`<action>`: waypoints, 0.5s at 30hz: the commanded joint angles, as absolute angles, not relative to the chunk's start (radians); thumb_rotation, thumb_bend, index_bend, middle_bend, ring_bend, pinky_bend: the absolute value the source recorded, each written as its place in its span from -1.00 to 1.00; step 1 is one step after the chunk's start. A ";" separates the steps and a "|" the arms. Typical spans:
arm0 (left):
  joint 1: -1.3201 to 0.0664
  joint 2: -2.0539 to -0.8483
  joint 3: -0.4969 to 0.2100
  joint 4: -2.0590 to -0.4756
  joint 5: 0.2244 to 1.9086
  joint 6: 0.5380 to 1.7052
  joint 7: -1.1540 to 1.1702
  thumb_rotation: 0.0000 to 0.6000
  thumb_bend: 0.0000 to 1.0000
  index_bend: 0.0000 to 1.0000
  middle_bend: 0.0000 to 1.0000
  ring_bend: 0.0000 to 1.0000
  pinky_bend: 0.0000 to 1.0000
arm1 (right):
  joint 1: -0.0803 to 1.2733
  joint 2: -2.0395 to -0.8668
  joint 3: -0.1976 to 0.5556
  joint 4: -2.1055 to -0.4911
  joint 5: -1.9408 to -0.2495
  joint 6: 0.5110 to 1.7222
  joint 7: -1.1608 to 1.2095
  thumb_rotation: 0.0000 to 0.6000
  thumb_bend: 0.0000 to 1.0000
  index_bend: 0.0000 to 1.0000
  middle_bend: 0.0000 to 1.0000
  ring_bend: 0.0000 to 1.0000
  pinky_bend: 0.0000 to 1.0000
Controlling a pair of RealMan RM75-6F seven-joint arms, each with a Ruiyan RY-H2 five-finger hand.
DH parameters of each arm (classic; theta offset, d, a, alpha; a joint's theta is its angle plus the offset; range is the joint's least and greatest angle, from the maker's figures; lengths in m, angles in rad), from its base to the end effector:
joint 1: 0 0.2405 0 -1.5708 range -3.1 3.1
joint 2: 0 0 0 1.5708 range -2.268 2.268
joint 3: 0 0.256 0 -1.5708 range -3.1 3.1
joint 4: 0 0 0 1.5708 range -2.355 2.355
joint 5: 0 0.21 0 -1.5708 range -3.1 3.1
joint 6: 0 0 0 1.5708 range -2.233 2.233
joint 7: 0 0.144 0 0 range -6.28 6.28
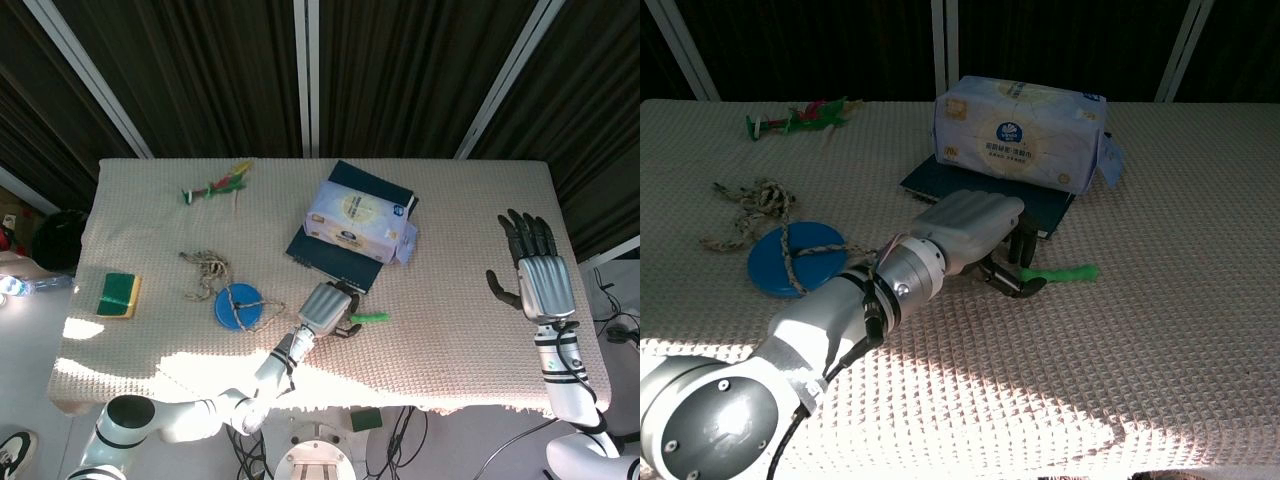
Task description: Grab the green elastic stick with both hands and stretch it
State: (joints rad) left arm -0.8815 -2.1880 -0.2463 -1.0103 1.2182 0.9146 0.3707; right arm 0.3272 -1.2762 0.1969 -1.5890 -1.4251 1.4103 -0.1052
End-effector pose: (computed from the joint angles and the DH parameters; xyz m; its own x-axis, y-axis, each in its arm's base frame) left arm -0.0356 0.2951 -0.1803 0.4013 0.3072 0.8629 0.8222 -0.5361 -0.1915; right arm -0.2432 -0.2764 0.1269 0.3239 0.1344 0.9365 -0.9248 -0.1638 0.3434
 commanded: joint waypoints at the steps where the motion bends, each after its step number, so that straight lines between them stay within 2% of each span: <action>1: -0.885 -2.196 -0.247 -0.997 1.218 0.916 0.382 0.29 -0.46 0.01 -0.20 -0.34 -0.23 | 0.327 -1.275 0.197 -1.589 -1.424 1.410 -0.105 1.00 -0.29 -1.00 -0.99 -1.00 -1.00; 7: -0.888 -2.204 -0.241 -0.980 1.226 0.919 0.396 0.34 -0.45 0.03 -0.20 -0.34 -0.23 | 0.324 -1.274 0.198 -1.586 -1.417 1.408 -0.101 1.00 -0.29 -1.00 -0.99 -1.00 -1.00; 15: -0.888 -2.217 -0.239 -0.962 1.236 0.924 0.396 0.58 -0.42 0.09 -0.19 -0.34 -0.22 | 0.322 -1.278 0.196 -1.578 -1.414 1.407 -0.092 1.00 -0.29 -1.00 -0.99 -1.00 -1.00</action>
State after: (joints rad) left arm -0.8886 -2.2164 -0.2385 -0.9625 1.2359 0.9240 0.3964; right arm 0.3216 -1.2776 0.1959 -1.5783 -1.4141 1.4067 -0.0922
